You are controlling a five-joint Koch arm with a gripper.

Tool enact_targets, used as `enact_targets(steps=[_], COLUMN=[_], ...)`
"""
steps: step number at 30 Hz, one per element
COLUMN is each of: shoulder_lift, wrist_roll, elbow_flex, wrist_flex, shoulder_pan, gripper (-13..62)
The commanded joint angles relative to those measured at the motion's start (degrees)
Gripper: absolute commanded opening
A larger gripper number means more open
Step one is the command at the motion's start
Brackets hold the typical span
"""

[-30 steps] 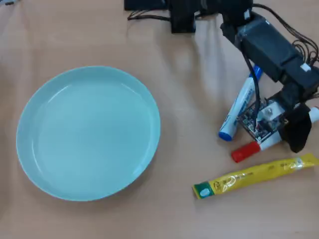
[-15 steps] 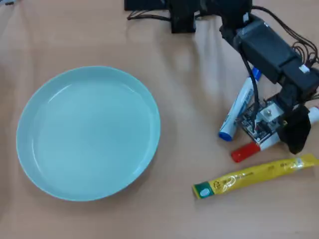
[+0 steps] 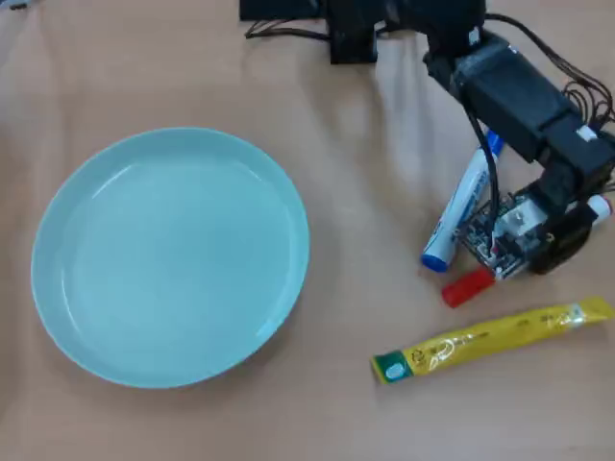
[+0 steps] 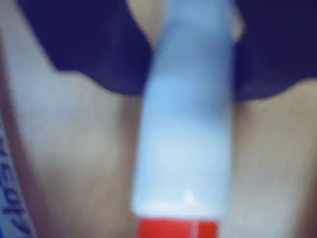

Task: Pick up the red pen.

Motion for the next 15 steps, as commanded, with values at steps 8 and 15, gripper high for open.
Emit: enact_targets(steps=[8, 15], shoulder_lift=[-0.53, -0.26], wrist_roll=[-0.79, -0.70], elbow_flex=[-1.32, -1.41], wrist_flex=[-2.55, -2.55], shoulder_pan=[0.44, -0.18], gripper=[-6.4, -6.3])
